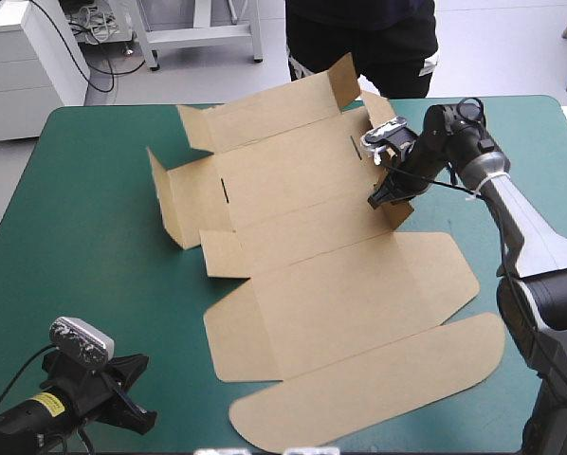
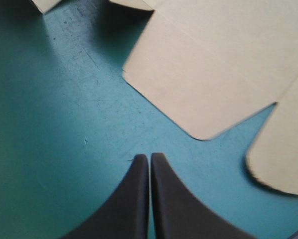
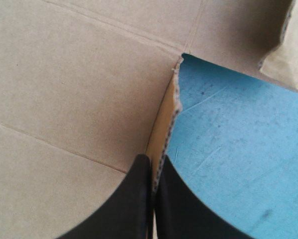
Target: Fold the box
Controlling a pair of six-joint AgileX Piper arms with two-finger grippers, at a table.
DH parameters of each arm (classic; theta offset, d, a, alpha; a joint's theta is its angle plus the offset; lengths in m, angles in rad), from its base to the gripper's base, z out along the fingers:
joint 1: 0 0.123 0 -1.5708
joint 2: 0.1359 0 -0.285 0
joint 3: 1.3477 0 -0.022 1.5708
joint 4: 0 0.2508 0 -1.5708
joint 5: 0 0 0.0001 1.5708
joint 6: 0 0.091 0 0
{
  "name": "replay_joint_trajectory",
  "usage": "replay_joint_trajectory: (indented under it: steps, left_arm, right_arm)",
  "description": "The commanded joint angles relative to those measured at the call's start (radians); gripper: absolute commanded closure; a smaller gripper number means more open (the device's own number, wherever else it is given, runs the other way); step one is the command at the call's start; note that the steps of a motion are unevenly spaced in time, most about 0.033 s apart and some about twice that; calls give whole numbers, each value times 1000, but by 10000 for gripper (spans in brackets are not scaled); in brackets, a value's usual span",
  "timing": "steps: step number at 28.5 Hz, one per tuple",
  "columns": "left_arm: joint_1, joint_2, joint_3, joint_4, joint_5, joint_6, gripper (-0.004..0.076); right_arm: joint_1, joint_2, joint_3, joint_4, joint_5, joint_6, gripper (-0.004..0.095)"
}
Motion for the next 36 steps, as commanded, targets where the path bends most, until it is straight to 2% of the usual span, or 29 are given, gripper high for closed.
replay_joint_trajectory:
  steps: [1,6,8,12,16,22,27,31,36]
  left_arm:
    - [2,9,-24,-31,-52,1,731]
    - [2,9,-24,-31,-52,1,731]
    - [2,9,-24,-31,-52,1,731]
    - [2,9,-24,-31,-52,1,731]
    - [2,9,-24,-31,-52,1,731]
    - [2,9,-24,-31,-52,1,731]
    - [2,9,-24,-31,-52,1,731]
    - [2,9,-24,-31,-52,1,731]
    - [2,9,-24,-31,-52,-7,731]
  right_arm:
    - [45,-44,-33,-66,-12,-114,928]
    - [129,-30,-33,-137,-49,-199,928]
    - [178,-24,-33,-137,-74,-281,928]
    - [242,-21,-33,-137,-169,-308,928]
    - [312,-20,-33,-137,-254,-403,930]
    - [378,-9,-33,-127,-329,-449,930]
    - [415,16,-33,-81,-330,-475,930]
    - [438,24,-33,15,-356,-565,930]
    - [465,26,-33,51,-406,-646,930]
